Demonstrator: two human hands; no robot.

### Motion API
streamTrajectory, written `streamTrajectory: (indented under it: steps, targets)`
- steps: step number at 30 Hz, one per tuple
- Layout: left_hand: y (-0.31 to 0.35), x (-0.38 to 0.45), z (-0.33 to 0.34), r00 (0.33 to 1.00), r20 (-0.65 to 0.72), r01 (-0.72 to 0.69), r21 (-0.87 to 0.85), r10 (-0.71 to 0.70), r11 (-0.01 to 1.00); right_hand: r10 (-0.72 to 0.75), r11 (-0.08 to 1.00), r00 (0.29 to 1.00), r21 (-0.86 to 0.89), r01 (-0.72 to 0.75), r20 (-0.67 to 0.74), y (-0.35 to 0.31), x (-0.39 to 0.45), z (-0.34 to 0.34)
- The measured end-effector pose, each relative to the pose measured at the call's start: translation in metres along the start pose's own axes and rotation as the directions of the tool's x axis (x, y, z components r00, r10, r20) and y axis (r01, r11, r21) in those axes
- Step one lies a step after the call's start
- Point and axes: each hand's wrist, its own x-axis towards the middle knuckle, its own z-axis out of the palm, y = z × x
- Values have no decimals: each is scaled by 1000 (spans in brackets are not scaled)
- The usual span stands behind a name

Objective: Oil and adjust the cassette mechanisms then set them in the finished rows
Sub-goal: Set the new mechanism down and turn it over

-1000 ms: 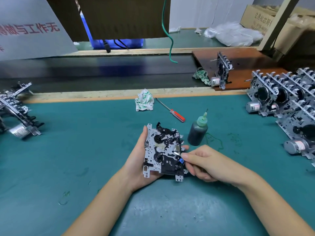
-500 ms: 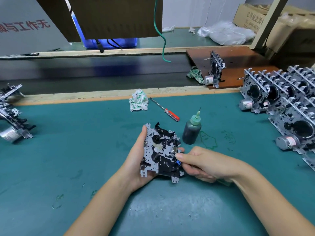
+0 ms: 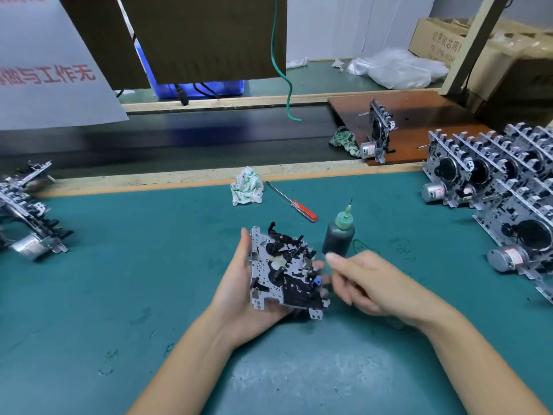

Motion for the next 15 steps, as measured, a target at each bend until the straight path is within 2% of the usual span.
streamTrajectory:
  steps: [2,4,6,7,8,10,11,13,15]
  targets:
    - [0,-4,3,1000,19,-11,-127,13,992,-121,977,957,141,162,-263,-2,1,-10]
    - [1,-5,6,999,35,-25,-198,32,980,-169,955,804,106,276,-570,3,6,-18]
    - [1,-4,6,998,42,-31,-243,42,970,-215,973,639,-105,206,-738,12,10,-22]
    - [1,-4,5,998,39,-35,-260,47,965,-245,968,601,-223,113,-761,16,12,-23]
    - [1,-4,5,998,34,-38,-271,49,962,-268,942,600,-334,2,-753,19,13,-23]
    - [0,-3,2,998,23,-41,-282,50,959,-292,819,645,-532,-212,-706,21,13,-20]
    - [0,-3,0,999,20,-43,-276,50,960,-314,757,665,-601,-254,-677,20,12,-19]
    - [1,-3,-3,999,29,-37,-236,45,971,-348,747,733,-646,-161,-585,18,10,-19]
    - [1,-1,-6,999,34,-20,-185,26,983,-343,852,807,-521,52,-481,15,8,-20]
